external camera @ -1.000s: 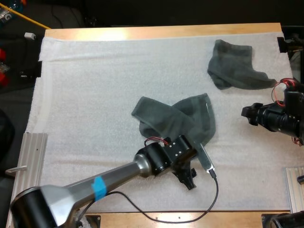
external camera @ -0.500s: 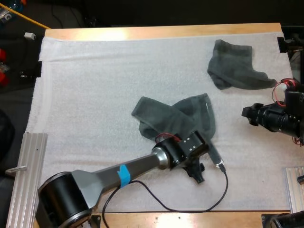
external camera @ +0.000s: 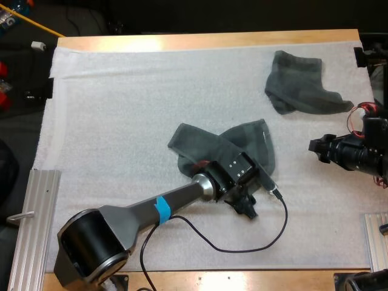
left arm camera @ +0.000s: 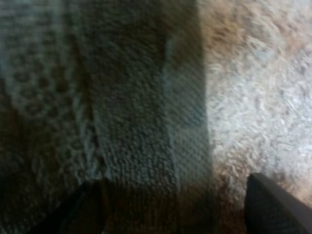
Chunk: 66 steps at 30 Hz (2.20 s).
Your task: Pick towel from pile, fold and stack
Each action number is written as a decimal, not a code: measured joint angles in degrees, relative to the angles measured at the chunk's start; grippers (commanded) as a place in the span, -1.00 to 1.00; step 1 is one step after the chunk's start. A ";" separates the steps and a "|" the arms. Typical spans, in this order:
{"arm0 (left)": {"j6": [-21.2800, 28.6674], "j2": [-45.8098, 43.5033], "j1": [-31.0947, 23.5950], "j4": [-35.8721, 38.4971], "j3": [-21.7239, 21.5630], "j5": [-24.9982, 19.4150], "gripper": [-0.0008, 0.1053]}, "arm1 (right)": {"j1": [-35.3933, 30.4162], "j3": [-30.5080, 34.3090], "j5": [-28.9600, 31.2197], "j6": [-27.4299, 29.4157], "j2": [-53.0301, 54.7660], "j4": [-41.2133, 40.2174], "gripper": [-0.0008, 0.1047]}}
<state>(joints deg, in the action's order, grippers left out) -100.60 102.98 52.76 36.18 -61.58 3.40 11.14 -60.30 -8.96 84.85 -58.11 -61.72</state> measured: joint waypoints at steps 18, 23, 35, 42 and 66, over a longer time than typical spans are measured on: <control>-0.12 0.83 0.06 5.61 -1.82 -1.79 -0.85 | 0.00 0.00 0.24 0.00 0.00 -0.14 0.07; 0.52 0.13 0.06 10.96 -2.74 -2.79 -0.85 | 0.00 0.00 0.24 0.00 0.00 -0.14 0.07; 7.94 -10.45 0.06 25.73 -2.74 -12.00 -0.85 | 0.00 3.68 -4.51 0.00 -0.50 0.10 0.07; 8.11 -13.09 0.06 32.28 0.27 -14.54 -0.85 | 0.00 12.54 -6.86 -2.24 -0.50 5.55 0.07; 1.63 -23.12 0.06 34.39 7.52 -14.49 -0.85 | 9.70 23.04 -12.57 -17.37 -20.46 33.93 -0.03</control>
<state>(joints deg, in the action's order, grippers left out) -98.96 79.86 52.82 70.57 -54.05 -11.09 20.84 -37.26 -21.54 67.49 -78.57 -27.78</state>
